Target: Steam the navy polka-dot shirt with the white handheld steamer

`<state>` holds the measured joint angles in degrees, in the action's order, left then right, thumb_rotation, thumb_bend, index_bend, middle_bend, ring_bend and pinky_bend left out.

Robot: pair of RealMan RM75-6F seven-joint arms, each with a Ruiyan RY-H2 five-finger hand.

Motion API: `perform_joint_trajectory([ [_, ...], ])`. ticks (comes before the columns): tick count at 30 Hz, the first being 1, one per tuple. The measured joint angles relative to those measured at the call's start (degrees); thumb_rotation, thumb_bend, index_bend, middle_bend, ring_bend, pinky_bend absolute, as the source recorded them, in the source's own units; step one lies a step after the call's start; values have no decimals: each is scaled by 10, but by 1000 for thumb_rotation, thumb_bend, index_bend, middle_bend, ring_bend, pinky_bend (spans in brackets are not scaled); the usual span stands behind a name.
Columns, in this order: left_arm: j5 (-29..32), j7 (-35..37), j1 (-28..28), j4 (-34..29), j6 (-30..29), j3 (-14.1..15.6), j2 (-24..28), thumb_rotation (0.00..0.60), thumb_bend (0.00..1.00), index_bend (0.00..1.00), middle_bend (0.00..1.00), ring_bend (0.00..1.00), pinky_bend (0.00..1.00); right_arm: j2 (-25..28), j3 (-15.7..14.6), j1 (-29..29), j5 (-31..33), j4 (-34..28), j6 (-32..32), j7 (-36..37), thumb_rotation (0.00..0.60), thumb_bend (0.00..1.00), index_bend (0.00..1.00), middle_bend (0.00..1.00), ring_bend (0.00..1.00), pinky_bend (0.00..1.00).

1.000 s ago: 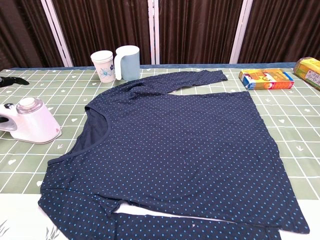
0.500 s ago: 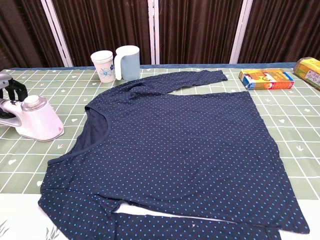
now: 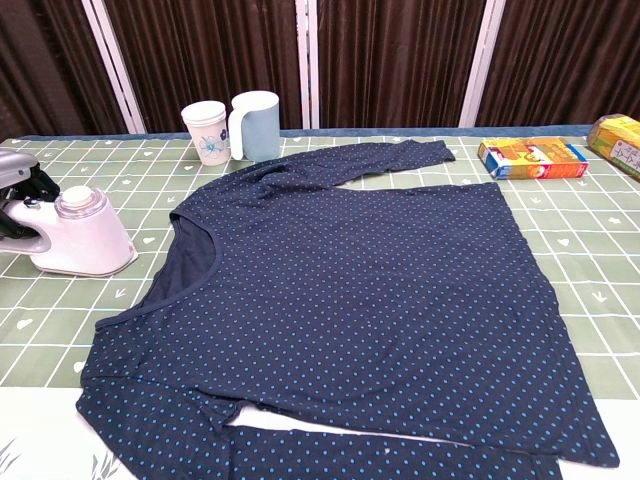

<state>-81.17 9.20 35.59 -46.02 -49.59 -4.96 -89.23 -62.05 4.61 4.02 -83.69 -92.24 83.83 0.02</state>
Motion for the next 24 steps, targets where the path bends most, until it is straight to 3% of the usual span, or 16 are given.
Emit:
perform_joint_trajectory([
  [8, -28, 52, -5, -17, -55, 6, 13, 600, 650, 1000, 833, 771, 997, -2, -1, 0, -1, -1, 0, -6, 600, 0, 0, 0, 0, 0],
  [15, -56, 87, 0, -69, -109, 1, 42, 600, 684, 1000, 891, 821, 1000, -2, 0, 1, 2, -3, -1, -7, 600, 0, 0, 0, 0, 0],
  [24, -59, 67, 53, -140, -80, -22, 63, 600, 731, 1000, 930, 866, 1000, -1, 5, 3, 12, -2, -6, -3, 600, 0, 0, 0, 0, 0],
])
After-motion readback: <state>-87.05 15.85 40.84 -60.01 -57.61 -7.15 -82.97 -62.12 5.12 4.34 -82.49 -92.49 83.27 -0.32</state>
